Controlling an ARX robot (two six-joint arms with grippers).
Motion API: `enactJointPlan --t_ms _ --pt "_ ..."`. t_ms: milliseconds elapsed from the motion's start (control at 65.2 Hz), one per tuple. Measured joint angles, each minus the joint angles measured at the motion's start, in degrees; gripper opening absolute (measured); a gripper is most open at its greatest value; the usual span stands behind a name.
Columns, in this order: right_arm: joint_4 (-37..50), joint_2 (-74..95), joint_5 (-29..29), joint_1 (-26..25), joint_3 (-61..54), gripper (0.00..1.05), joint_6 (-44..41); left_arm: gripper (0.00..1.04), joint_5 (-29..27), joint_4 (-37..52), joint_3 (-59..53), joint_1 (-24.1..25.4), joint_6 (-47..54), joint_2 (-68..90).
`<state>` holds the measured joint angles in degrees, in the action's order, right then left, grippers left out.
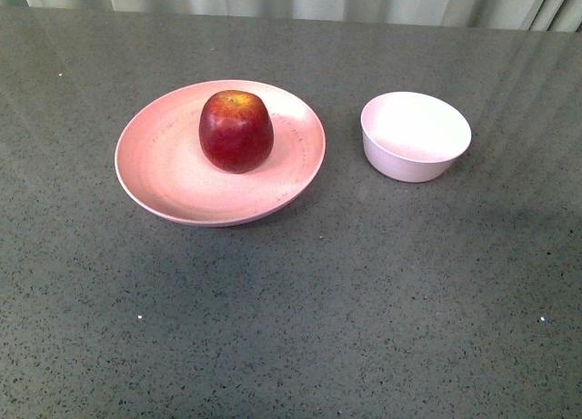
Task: Move apple from plate to bowl
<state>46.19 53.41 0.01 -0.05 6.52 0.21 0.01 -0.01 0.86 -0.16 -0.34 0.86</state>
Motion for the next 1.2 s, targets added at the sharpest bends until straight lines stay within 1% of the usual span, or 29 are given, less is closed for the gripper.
enactJointPlan --t_ms 153,199,245,797,1195 --pt "-3.4 -5.5 0.0 0.0 -2.2 0.02 0.0 0.96 0.0 0.0 0.0 0.0 0.0 0.0" --pt "-1.2 -5.6 0.0 0.0 -3.6 0.02 0.0 0.96 0.0 0.0 0.0 0.0 0.0 0.0" --pt "-1.1 -6.2 0.0 0.0 -4.4 0.02 0.0 0.96 0.0 0.0 0.0 0.0 0.0 0.0" --pt "-21.4 -28.5 0.0 0.0 -5.2 0.02 0.0 0.96 0.0 0.0 0.0 0.0 0.0 0.0" --pt "-30.7 -38.0 0.0 0.0 -5.2 0.02 0.0 0.96 0.0 0.0 0.0 0.0 0.0 0.0"
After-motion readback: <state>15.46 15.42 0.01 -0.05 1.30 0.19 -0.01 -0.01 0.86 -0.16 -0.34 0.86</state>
